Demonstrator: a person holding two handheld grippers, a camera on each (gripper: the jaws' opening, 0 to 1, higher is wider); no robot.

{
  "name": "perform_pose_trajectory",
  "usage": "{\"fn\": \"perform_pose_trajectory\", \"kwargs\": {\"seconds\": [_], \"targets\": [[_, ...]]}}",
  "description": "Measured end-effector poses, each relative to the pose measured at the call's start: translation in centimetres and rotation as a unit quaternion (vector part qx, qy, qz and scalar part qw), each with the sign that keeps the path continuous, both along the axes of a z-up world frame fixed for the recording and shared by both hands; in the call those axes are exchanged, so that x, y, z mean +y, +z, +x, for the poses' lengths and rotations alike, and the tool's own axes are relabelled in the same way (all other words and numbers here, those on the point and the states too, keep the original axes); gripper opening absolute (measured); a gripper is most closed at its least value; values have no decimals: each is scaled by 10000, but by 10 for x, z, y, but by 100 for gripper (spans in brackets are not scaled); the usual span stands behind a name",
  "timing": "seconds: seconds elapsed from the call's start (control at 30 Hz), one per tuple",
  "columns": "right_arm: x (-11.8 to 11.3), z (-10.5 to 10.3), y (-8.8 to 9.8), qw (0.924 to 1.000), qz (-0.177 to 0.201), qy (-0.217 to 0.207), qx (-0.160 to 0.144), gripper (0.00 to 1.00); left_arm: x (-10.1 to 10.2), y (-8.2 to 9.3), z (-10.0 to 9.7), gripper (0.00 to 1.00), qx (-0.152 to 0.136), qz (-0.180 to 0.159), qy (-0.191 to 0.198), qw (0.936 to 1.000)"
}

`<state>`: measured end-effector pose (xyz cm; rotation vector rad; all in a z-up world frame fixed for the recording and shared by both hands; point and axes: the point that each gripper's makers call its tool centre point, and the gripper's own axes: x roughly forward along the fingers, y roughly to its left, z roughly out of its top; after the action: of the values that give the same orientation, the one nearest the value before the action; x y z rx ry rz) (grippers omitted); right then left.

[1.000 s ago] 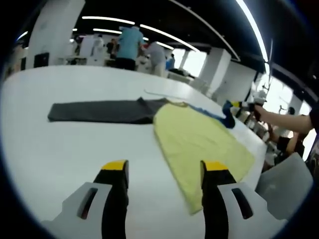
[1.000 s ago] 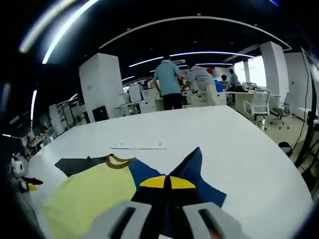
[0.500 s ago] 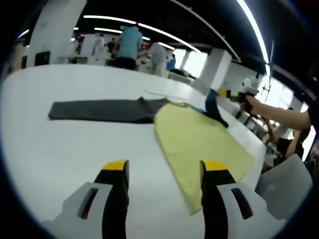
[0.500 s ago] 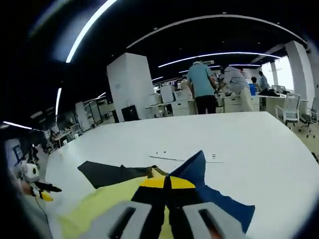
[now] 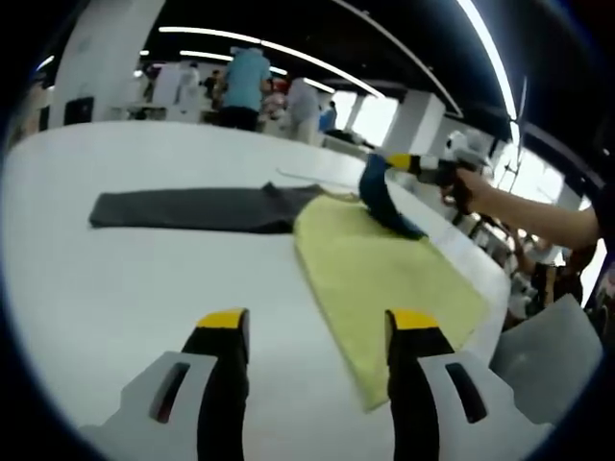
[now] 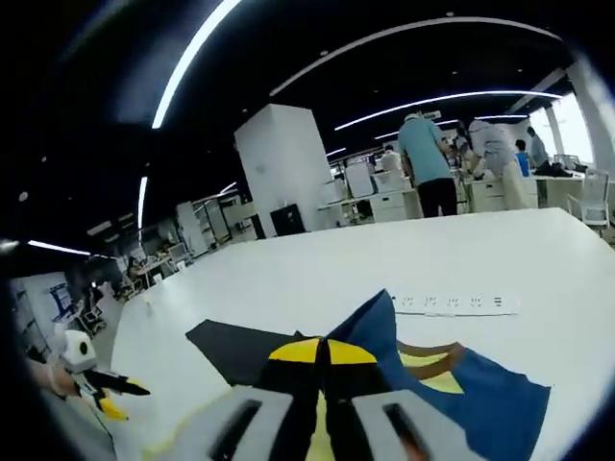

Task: Fold the garment on the visible template until the final outline fits inside the template.

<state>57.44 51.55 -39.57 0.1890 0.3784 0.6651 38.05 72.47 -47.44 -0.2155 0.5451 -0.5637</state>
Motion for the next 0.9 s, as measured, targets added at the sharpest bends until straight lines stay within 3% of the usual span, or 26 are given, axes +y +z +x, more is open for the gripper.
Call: {"fn": "perform_pose_trajectory", "kwargs": {"seconds": [0.23,0.3,0.4,0.6,0.9], "targets": [[42,-3,-10,9994,-12,342,88,0,-1,-2,-1,53,35,10,-34,10000],[53,-5,-16,9984,-255,504,21,0,-1,-3,-1,53,44,17,-33,10000],[64,-5,-26,9978,-271,597,101,0,0,-4,-1,53,57,-9,-12,10000],[69,-4,-66,9952,-621,654,367,0,1,-6,-1,53,74,-22,11,10000],[86,-5,-93,9930,-678,778,582,0,3,-5,0,53,75,-76,74,9999]]}}
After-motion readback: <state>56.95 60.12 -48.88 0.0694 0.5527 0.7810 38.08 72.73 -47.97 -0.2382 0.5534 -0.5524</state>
